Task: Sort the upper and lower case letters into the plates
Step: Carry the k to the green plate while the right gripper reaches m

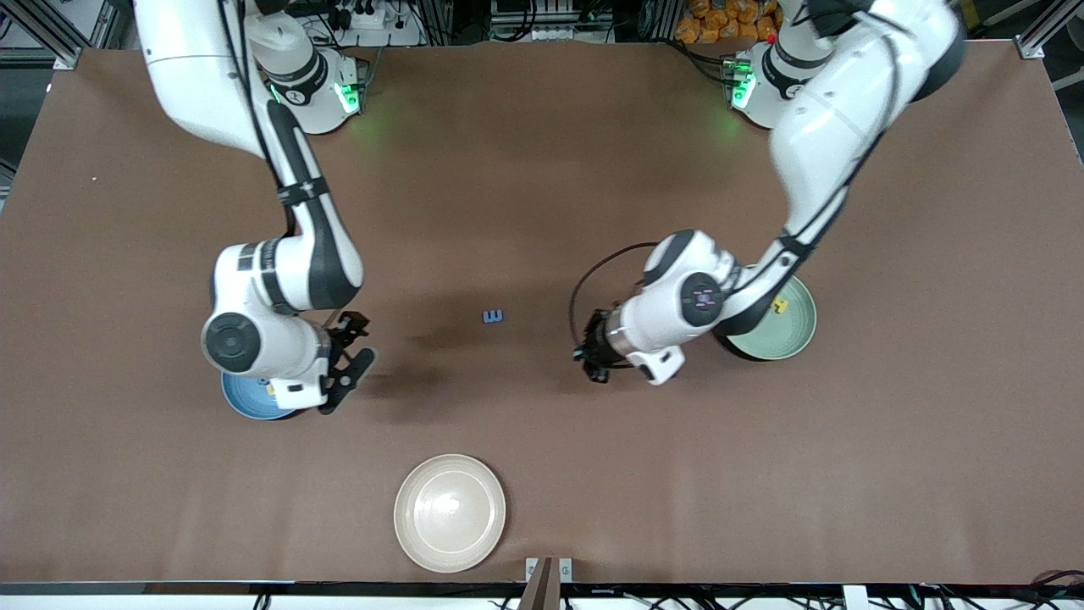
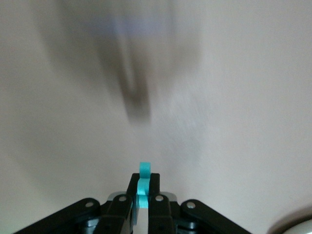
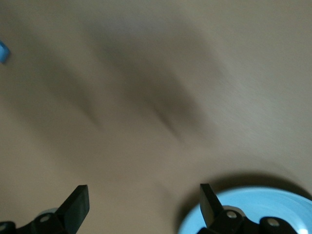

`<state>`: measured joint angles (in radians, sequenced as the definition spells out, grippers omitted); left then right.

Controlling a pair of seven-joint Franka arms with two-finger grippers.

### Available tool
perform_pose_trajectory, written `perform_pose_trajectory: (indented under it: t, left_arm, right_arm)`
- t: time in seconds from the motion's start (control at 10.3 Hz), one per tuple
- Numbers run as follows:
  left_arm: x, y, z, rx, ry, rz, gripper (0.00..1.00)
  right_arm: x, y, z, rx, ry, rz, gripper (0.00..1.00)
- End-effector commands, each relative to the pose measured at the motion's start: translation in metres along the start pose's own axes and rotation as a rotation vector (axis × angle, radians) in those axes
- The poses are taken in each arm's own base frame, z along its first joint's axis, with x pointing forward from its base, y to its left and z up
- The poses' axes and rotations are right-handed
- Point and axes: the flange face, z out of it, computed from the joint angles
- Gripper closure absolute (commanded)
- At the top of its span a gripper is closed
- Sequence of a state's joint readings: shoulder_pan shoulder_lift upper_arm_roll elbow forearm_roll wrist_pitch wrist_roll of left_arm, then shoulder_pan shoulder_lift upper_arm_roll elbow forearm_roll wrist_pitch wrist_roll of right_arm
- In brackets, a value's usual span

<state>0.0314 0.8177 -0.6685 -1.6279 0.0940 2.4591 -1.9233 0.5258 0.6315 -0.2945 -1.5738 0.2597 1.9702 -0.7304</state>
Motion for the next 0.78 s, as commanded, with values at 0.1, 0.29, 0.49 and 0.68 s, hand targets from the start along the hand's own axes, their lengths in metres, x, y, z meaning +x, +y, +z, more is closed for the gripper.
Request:
perform_pose_trajectory:
  t: [0.1,0.29,0.49,0.68]
  left_arm:
    - [0.088,-0.064,-0.073,0.154,0.064,0.315,1.00]
    - [0.153,-0.079,-0.110,0.244,0.094,0.526,1.00]
    - [0.199,-0.099,-0.129,0.277,0.103,0.753,1.00]
    - [0.238,-0.108,-0.136,0.292,0.072,0.968,1.00]
  right_arm:
    - [0.043,-0.076,-0.001,0.020,0.056,0.140,0.00]
    - [0.065,-0.117,0.002,0.002,0.072,0.200,0.00]
    - [0.084,-0.153,0.017,-0.031,0.117,0.305,0.00]
    - [0.097,-0.180,0.037,-0.040,0.118,0.424,0.00]
